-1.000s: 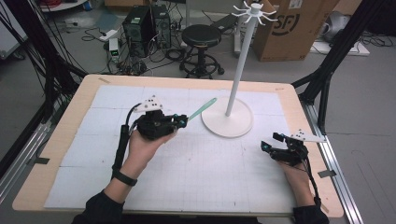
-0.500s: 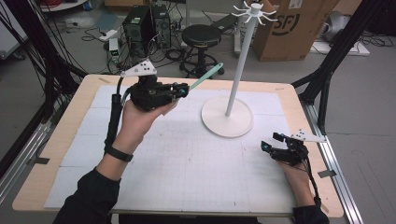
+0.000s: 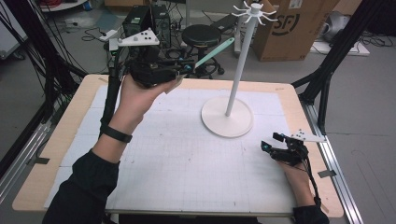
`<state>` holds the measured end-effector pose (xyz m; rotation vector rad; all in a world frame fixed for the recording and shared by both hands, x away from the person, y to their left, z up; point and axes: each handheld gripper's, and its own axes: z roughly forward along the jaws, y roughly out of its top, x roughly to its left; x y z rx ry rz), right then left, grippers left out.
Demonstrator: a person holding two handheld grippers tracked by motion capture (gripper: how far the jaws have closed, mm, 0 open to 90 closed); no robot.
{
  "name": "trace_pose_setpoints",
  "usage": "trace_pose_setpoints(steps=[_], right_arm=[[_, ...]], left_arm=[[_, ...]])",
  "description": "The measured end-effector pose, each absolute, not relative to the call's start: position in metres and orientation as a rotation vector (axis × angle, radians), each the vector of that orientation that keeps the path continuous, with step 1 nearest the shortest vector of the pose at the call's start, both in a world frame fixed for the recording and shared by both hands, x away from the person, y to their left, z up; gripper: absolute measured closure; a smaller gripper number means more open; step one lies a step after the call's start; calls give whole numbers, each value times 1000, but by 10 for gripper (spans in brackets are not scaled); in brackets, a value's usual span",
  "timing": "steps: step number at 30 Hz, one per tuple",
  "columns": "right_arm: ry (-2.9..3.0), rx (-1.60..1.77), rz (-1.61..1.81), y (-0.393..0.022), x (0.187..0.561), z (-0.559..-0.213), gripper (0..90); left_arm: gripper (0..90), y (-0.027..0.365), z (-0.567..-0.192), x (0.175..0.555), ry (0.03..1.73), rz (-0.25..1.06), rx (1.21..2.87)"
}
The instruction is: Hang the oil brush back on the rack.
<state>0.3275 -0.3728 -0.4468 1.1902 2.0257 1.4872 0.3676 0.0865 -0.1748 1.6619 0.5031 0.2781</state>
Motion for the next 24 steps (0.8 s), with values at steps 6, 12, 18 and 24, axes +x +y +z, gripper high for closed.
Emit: trace_pose_setpoints(steps=[6,12,18,24], right_arm=[[2026,1190,1488,-373,328,-447,216],[2027,1186,1489,-373,328,-447,216],[2026,1191,1492,-373,328,-447,216],[2027,1190,1492,-373,328,-447,217]], left_arm=[[824,80,-162,369,488,282,1650],[824,75,-152,370,477,295,1638],[824,69,-147,374,483,297,1635],[824,64,-148,378,489,310,1648]])
